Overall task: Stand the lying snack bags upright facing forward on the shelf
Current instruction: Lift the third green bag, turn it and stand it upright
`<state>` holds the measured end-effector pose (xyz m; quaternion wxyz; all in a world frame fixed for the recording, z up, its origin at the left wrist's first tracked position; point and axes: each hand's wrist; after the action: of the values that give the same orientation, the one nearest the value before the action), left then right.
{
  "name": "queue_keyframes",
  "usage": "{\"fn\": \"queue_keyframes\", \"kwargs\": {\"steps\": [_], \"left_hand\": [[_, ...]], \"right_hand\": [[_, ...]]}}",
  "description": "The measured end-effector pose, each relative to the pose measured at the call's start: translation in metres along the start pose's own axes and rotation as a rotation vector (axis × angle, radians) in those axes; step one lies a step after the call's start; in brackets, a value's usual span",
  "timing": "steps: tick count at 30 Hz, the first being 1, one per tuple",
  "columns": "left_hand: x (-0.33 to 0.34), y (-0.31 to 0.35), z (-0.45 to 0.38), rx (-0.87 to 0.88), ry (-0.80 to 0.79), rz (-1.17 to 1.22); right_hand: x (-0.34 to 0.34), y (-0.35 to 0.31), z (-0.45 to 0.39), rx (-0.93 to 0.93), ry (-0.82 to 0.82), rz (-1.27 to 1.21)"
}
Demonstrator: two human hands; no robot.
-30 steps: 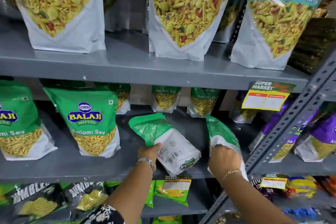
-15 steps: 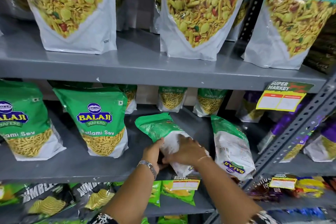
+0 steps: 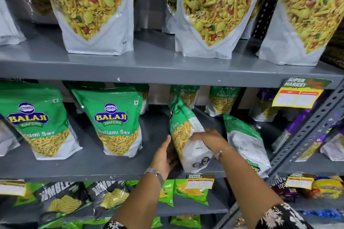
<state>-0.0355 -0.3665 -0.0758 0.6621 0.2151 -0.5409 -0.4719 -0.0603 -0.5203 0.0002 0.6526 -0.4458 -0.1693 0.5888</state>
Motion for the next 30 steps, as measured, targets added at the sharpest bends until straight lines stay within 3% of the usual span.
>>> {"fn": "queue_keyframes", "kwargs": {"steps": [5,11,14,21,27,30], "left_hand": [[-0.003,-0.004,-0.002,-0.167,-0.152,0.186],[-0.006,0.011,-0.021,0.139,-0.083,0.013],[-0.006,0.019,-0.033,0.323,-0.061,-0.157],[-0.003,0.015,-0.031,0.493,-0.078,-0.355],[-0.017,0.013,-0.019,0.464,-0.198,-0.45],[-0.026,0.009,-0.016,0.462,-0.214,-0.555]], "right_hand": [[0.008,0.013,-0.01,0.004,-0.261,-0.231],[-0.003,-0.002,-0.025,-0.04,-0.344,-0.09],[-0.005,-0.01,-0.038,-0.029,-0.308,-0.015],[-0.005,-0.004,-0.055,-0.008,-0.143,-0.103],[0.001,0.044,-0.059,0.11,-0.037,-0.071],[0.015,0.058,-0.062,0.054,0.05,-0.097]]}}
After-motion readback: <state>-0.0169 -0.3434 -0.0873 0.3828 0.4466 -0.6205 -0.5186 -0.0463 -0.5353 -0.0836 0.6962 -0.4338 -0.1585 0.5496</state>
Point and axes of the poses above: each hand's wrist, its own z-axis away from the middle knuckle, its own x-axis out of the palm, y = z × x, and after that the axes turned 15 degrees about x, right-handed
